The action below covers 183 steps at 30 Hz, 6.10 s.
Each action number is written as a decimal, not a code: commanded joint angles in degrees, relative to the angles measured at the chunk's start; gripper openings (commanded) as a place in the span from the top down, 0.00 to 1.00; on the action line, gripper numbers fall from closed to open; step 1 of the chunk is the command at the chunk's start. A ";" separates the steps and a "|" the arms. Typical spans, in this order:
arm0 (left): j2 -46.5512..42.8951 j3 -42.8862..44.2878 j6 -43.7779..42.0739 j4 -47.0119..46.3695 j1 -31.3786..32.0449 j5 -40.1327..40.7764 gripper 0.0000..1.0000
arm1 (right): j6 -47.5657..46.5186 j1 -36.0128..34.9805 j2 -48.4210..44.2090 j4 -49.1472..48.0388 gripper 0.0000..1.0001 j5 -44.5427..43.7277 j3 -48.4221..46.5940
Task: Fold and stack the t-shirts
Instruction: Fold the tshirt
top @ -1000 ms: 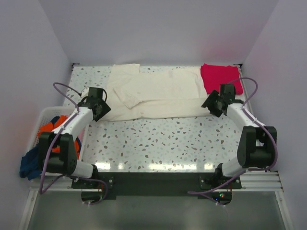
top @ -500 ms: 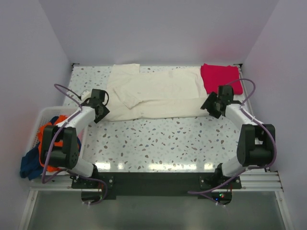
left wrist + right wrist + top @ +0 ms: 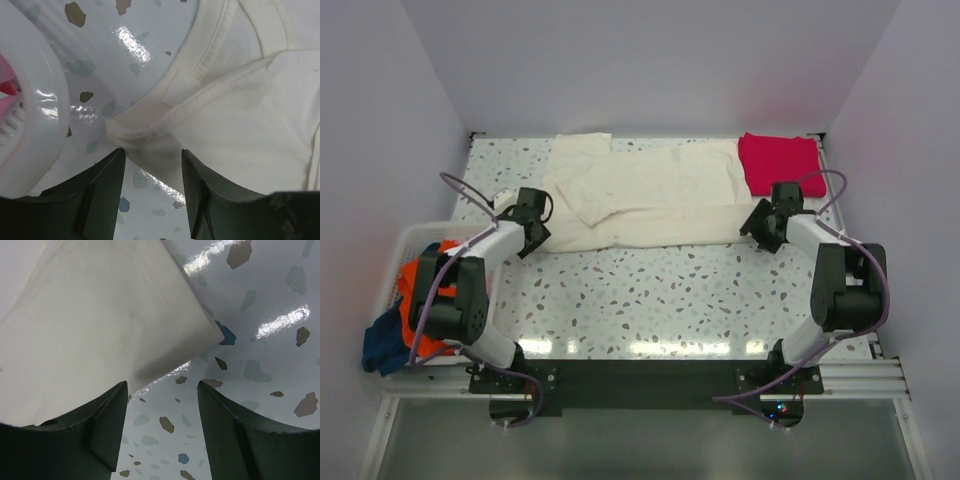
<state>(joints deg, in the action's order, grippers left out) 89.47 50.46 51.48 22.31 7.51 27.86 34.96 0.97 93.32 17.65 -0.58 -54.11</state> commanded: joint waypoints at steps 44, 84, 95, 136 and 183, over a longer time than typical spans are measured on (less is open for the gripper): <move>-9.57 1.76 -1.83 11.00 1.28 8.44 1.00 | -2.00 7.64 -9.90 4.32 1.00 -1.53 3.04; -18.65 -5.37 -10.44 -1.99 3.39 -16.95 0.41 | -7.11 -7.28 -29.08 9.44 0.41 2.68 3.75; -5.37 -3.52 -10.09 -10.78 6.55 -22.84 0.44 | -6.48 -11.25 -20.55 3.89 0.41 7.43 1.11; 7.03 2.98 -9.74 -16.24 7.35 -20.73 0.49 | -9.91 -11.34 -20.63 5.03 0.41 10.86 0.93; 17.76 23.20 -9.99 -17.12 7.70 -29.53 0.47 | -9.03 -10.91 -15.80 9.50 0.40 -7.67 -2.58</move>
<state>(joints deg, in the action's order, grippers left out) 109.30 71.13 44.45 4.99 14.79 -2.37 25.89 -10.11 76.31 25.52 -1.10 -53.36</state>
